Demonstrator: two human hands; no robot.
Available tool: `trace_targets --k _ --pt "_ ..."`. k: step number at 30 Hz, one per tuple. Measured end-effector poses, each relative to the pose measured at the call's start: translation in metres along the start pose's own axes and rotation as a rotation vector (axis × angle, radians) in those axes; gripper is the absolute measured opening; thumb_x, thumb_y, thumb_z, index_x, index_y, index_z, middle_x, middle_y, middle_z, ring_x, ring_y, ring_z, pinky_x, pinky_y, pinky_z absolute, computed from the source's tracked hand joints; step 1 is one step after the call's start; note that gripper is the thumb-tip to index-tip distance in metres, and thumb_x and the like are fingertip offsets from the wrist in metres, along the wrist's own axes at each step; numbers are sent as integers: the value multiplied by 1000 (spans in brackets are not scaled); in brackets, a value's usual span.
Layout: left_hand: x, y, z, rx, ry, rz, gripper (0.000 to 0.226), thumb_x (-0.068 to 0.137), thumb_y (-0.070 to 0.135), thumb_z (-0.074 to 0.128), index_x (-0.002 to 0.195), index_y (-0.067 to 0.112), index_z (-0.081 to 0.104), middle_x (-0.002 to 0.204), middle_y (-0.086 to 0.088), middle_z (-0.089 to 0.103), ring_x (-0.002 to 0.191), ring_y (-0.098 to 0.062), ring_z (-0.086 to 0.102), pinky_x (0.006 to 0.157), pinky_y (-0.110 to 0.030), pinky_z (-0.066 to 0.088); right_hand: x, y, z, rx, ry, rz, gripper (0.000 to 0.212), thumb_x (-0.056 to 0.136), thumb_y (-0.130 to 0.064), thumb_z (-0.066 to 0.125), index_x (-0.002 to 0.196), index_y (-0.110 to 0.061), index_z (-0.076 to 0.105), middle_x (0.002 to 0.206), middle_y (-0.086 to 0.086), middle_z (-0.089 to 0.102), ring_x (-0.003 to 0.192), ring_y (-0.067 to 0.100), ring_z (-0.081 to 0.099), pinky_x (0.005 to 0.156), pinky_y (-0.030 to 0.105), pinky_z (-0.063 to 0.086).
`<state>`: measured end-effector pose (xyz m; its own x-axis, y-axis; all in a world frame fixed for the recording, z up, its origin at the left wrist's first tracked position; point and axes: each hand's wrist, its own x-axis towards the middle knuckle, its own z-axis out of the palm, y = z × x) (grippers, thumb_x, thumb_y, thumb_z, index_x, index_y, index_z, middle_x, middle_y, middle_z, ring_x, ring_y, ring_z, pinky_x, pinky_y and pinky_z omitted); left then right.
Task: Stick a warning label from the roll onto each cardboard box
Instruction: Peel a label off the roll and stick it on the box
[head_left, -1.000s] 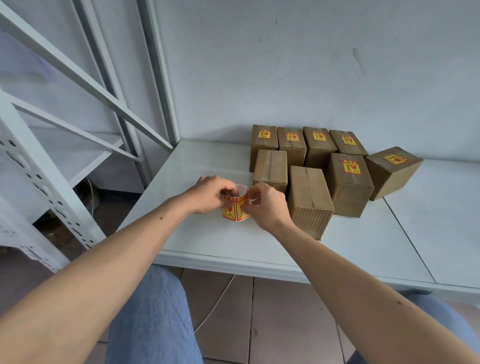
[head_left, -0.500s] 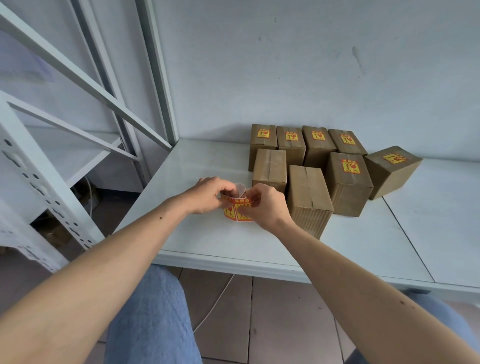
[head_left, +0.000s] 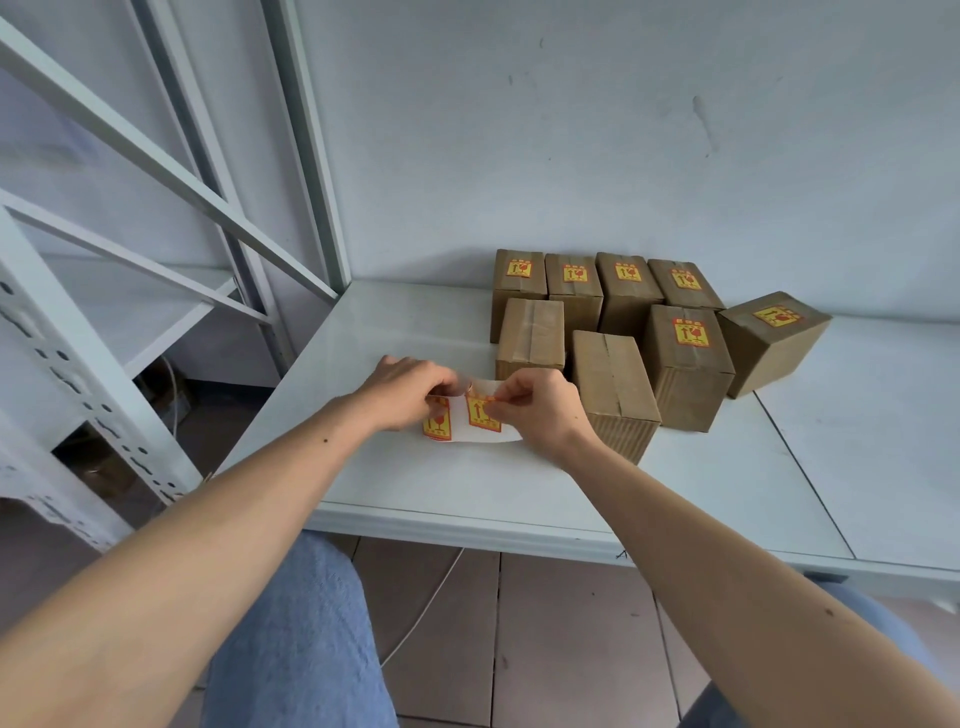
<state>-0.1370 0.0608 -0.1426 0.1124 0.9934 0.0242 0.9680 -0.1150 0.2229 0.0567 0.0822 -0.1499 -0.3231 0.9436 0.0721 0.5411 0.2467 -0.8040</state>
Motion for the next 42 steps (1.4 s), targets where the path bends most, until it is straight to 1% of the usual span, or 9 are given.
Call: trace_targets --k 5,9,13,16,22,26,33,38,42 --pt "1 4 -1 108 -100 -12 18 76 22 71 90 29 62 99 8 63 104 -23 59 82 -32 36 3 -14 -35 38 -4 -15 13 78 -16 79 75 -20 67 82 1 73 73 11 68 66 26 58" --pt "8 11 -13 74 -198 -22 37 61 42 84 89 28 66 96 22 59 102 -13 58 88 -34 38 13 -17 -84 94 64 27 16 78 -8 77 81 -17 65 81 3 72 69 11 67 56 23 53" --pt "20 26 -30 89 -159 6 47 51 61 82 80 27 66 85 19 65 88 -8 59 81 -33 38 26 4 -124 73 132 115 21 75 -6 80 91 -13 68 85 6 73 71 14 69 57 24 51" --pt "31 46 -34 54 -94 44 51 56 72 73 78 27 65 79 16 64 81 -9 57 74 -33 39 30 18 -135 5 135 167 29 75 -9 81 101 -9 67 88 7 72 74 12 69 63 26 56" --pt "48 100 -17 -215 7 79 45 71 67 67 86 25 64 87 9 65 84 -13 61 70 -35 54 35 35 -135 -47 118 184 28 79 -12 78 104 -8 67 94 8 72 79 11 68 62 22 53" --pt "58 120 -7 -154 17 42 51 74 72 60 86 23 66 85 6 66 81 -12 62 67 -33 54 39 41 -136 -67 95 172 29 80 -16 77 106 -9 67 97 7 71 86 12 68 69 26 57" --pt "65 126 3 -106 -18 13 58 73 72 60 89 18 70 87 2 69 81 -14 64 55 -25 43 41 43 -137 -151 51 139 29 82 -18 75 109 -10 66 103 5 69 92 12 65 76 27 58" --pt "65 127 4 -130 -23 8 56 74 70 62 89 17 70 86 2 68 81 -15 63 54 -25 40 42 45 -133 -228 73 89 29 82 -20 76 108 -12 67 100 4 69 88 9 64 62 16 50" --pt "66 126 3 -147 -50 9 54 74 68 63 88 17 70 85 1 68 78 -13 61 53 -24 38 44 47 -130 -297 91 37 29 80 -19 78 107 -12 67 98 4 70 86 10 64 62 16 49"
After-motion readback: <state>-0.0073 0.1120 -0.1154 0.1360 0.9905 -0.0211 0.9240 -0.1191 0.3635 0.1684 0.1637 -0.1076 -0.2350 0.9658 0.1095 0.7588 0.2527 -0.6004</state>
